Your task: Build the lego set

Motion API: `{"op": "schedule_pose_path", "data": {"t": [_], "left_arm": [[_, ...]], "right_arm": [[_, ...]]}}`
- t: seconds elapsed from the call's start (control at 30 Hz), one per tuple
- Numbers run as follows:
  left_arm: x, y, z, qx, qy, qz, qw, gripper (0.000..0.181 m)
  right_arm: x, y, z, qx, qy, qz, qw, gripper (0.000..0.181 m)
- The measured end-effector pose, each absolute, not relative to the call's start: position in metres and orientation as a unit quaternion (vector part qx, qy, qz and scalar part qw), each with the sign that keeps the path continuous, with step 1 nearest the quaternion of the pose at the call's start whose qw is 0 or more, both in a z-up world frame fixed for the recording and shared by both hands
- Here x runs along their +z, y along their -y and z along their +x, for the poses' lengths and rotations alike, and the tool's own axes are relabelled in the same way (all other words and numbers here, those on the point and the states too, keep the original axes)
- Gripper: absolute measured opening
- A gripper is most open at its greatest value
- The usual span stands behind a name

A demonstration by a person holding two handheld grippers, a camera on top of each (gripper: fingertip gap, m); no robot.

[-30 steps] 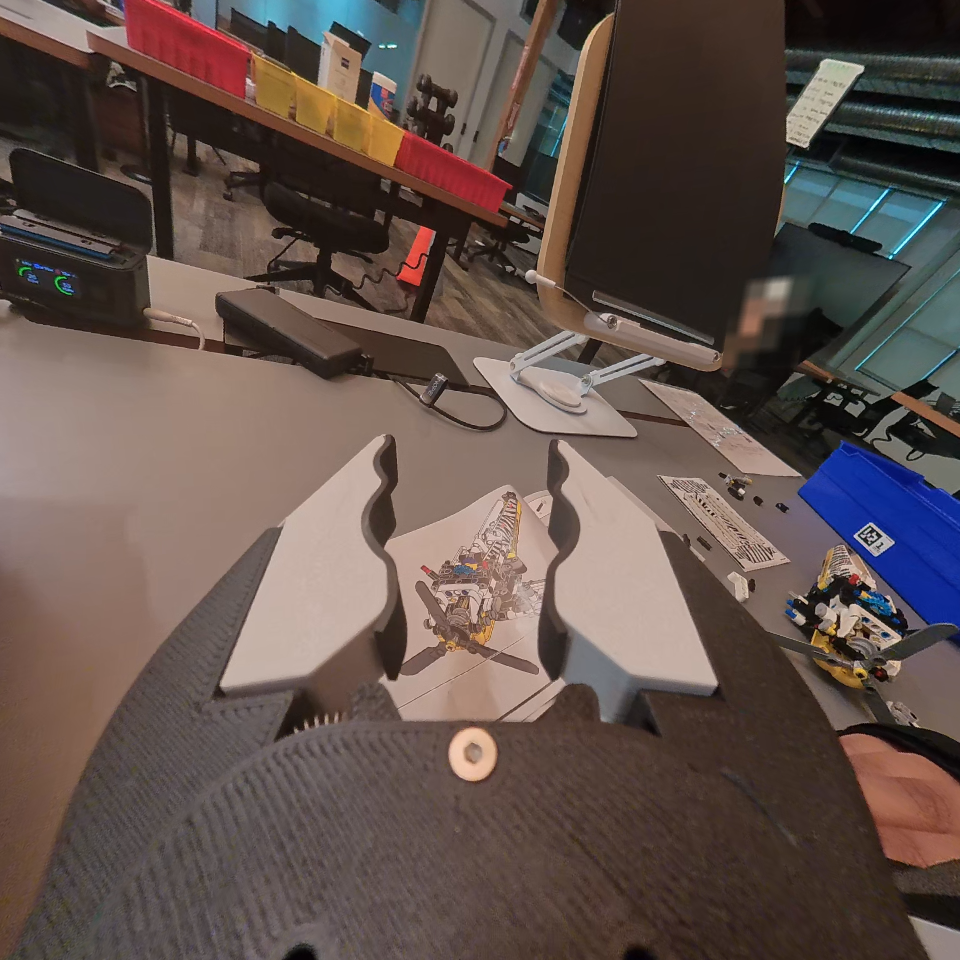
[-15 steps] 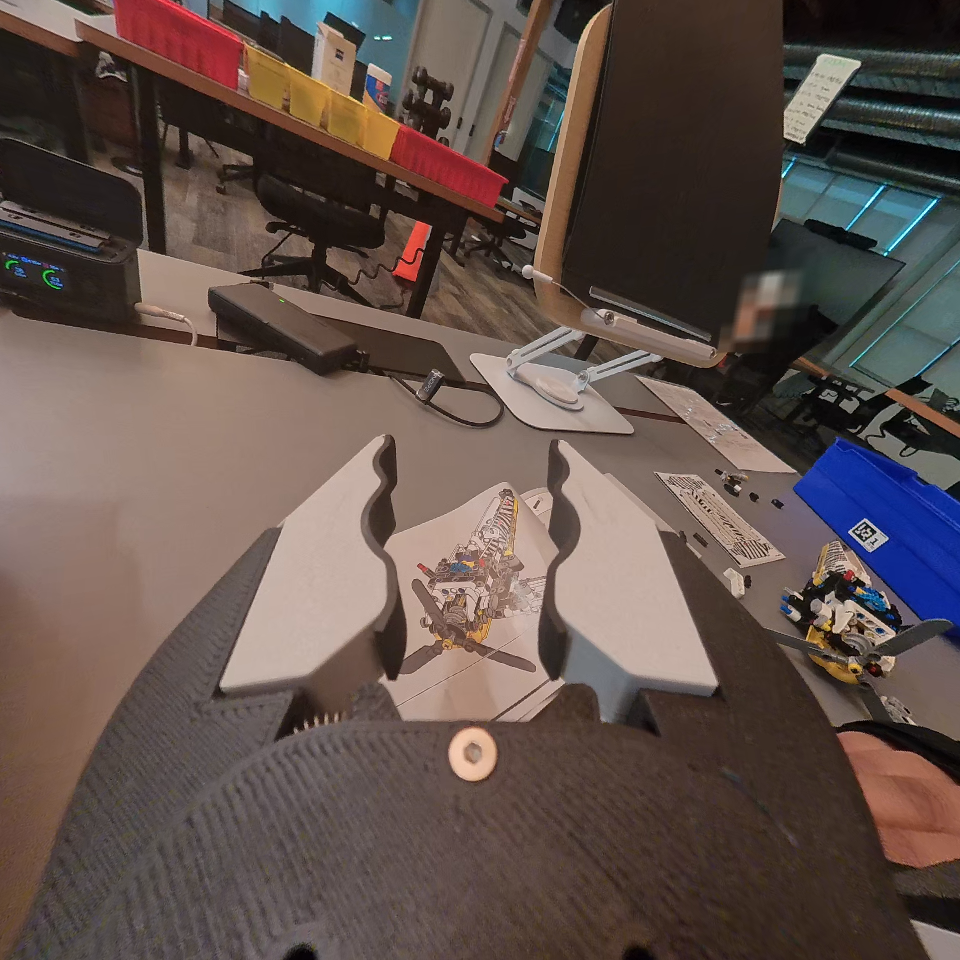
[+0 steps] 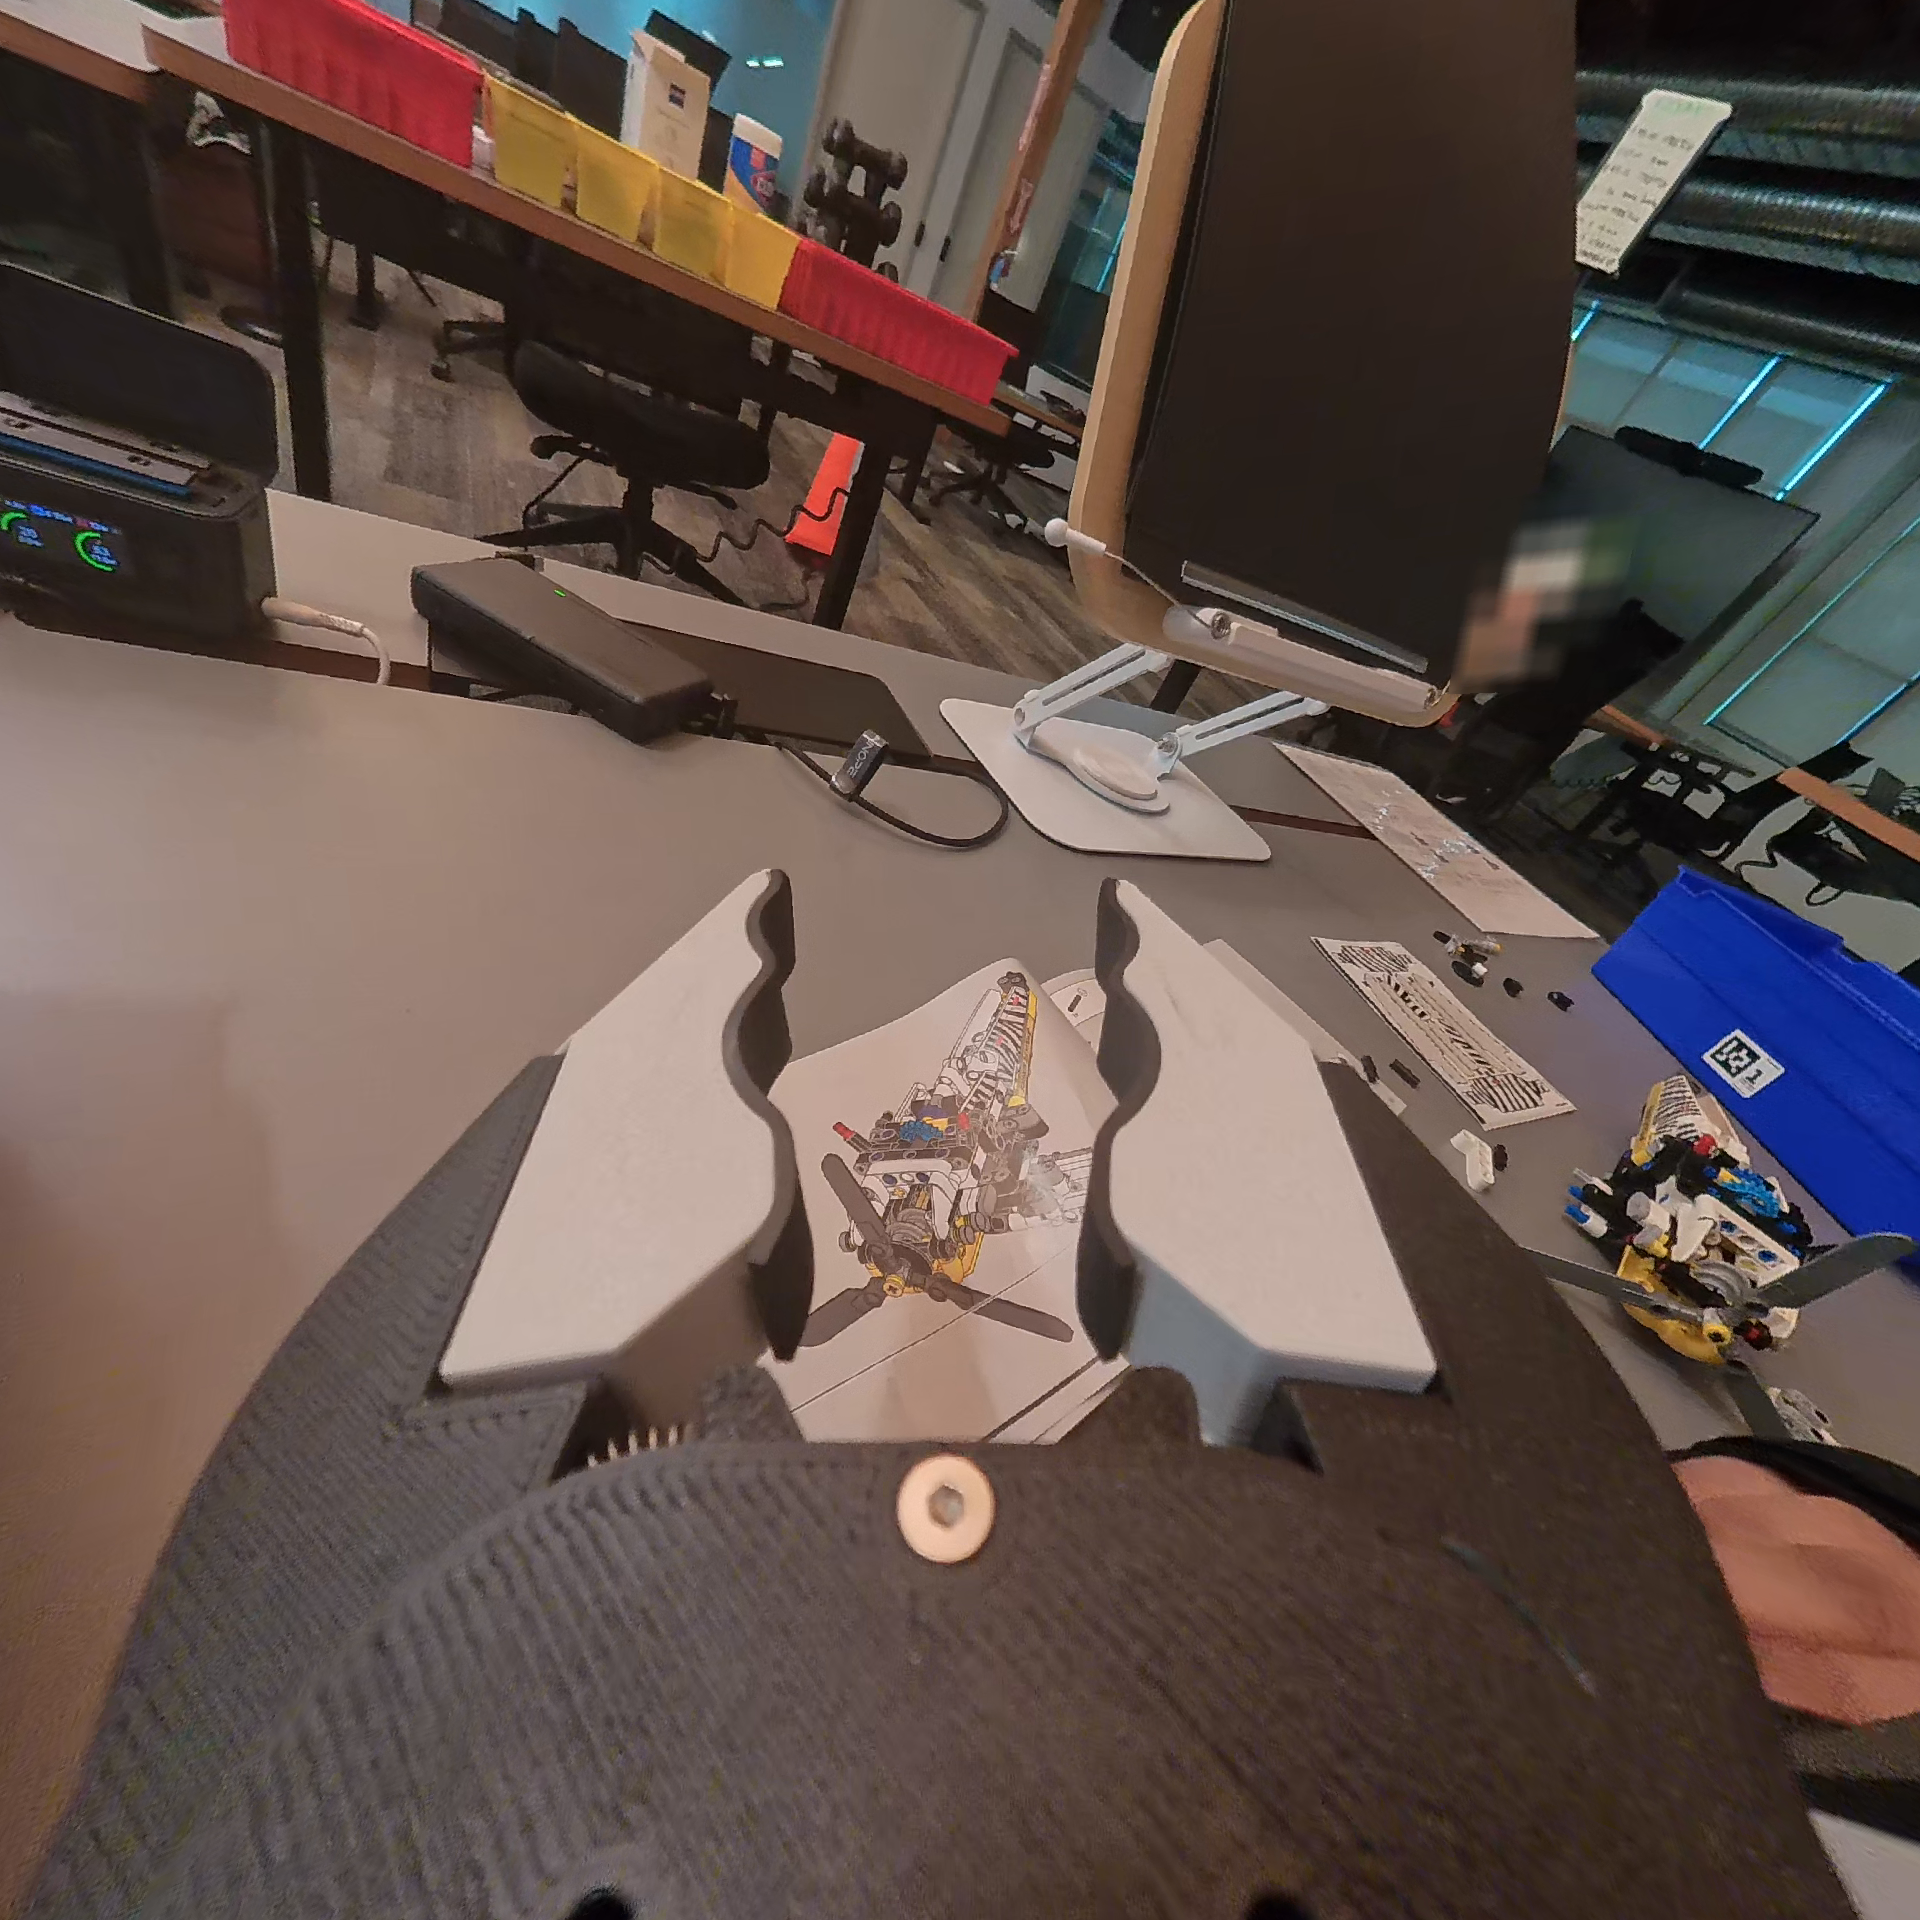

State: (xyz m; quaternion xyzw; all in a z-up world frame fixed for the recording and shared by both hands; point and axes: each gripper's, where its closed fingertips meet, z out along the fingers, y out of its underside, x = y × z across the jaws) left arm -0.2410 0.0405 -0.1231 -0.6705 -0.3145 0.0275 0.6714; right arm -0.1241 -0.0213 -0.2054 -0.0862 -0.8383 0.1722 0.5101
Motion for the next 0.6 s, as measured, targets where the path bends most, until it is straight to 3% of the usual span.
{"op": "schedule_pose_path", "data": {"t": [0.07, 0.17, 0.37, 0.6], "left_arm": [[-0.123, -0.041, -0.241, 0.027, 0.314, -0.670, 0.672, 0.057], [-0.121, -0.040, -0.241, 0.026, 0.314, -0.668, 0.674, 0.057], [-0.121, -0.041, -0.240, 0.021, 0.314, -0.666, 0.676, 0.057], [-0.130, -0.057, -0.228, 0.025, 0.297, -0.692, 0.658, 0.057]], "right_arm": [[-0.197, 0.016, -0.126, 0.186, 0.825, -0.113, 0.522, 0.022], [-0.176, -0.002, -0.105, 0.243, 0.804, -0.187, 0.509, 0.040], [-0.150, -0.142, 0.002, 0.213, 0.718, -0.400, 0.528, 0.040], [-0.206, -0.238, 0.127, 0.266, 0.533, -0.687, 0.417, 0.049]]}}
